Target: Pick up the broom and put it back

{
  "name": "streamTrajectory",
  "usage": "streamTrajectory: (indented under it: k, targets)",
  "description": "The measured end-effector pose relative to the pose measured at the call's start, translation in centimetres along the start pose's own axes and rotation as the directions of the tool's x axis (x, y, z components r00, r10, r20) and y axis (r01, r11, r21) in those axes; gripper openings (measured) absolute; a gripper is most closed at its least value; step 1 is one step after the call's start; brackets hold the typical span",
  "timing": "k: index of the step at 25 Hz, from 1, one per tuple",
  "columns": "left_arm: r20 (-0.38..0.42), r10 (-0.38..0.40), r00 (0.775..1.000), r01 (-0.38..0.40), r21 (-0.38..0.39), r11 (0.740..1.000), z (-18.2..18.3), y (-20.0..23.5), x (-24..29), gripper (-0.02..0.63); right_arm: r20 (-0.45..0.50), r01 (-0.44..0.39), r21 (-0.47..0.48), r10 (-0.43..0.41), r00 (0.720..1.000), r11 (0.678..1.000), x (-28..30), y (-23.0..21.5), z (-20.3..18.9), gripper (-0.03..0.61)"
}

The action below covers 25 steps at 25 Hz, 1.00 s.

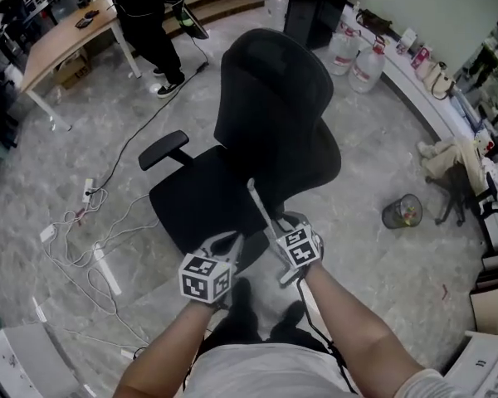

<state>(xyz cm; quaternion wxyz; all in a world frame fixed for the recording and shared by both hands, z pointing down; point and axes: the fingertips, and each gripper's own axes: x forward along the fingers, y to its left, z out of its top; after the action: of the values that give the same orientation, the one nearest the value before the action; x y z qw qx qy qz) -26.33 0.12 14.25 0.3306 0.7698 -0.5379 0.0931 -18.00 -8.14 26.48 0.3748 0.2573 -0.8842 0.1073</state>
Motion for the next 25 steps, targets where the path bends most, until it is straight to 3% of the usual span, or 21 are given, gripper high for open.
streamTrajectory:
  k: [4,9,17,25]
  targets:
    - [0.047,0.013,0.999,-0.014,0.01,1.0,2.2,-2.0,-1.2,0.006,0.081,-0.012,-0.017,0.014,0.997,1.0,-4.4,0.5,3.5,0.098]
    - [0.116,0.008,0.993,-0.015,0.058,0.998,4.3,-9.1,-3.0,0.006,0.204,-0.058,-0.007,0.058,0.977,0.998,-14.2,1.5,5.1,0.086]
    - [0.252,0.013,0.968,-0.043,0.116,0.992,8.6,-22.6,-6.7,0.006,0.398,-0.124,0.045,0.096,0.912,0.991,-32.5,0.7,8.4,0.028]
    - [0.374,0.052,0.926,-0.109,0.134,0.985,14.1,-30.8,-8.9,0.007,0.537,-0.164,-0.018,0.148,0.83,0.986,-45.2,-0.1,11.5,0.003]
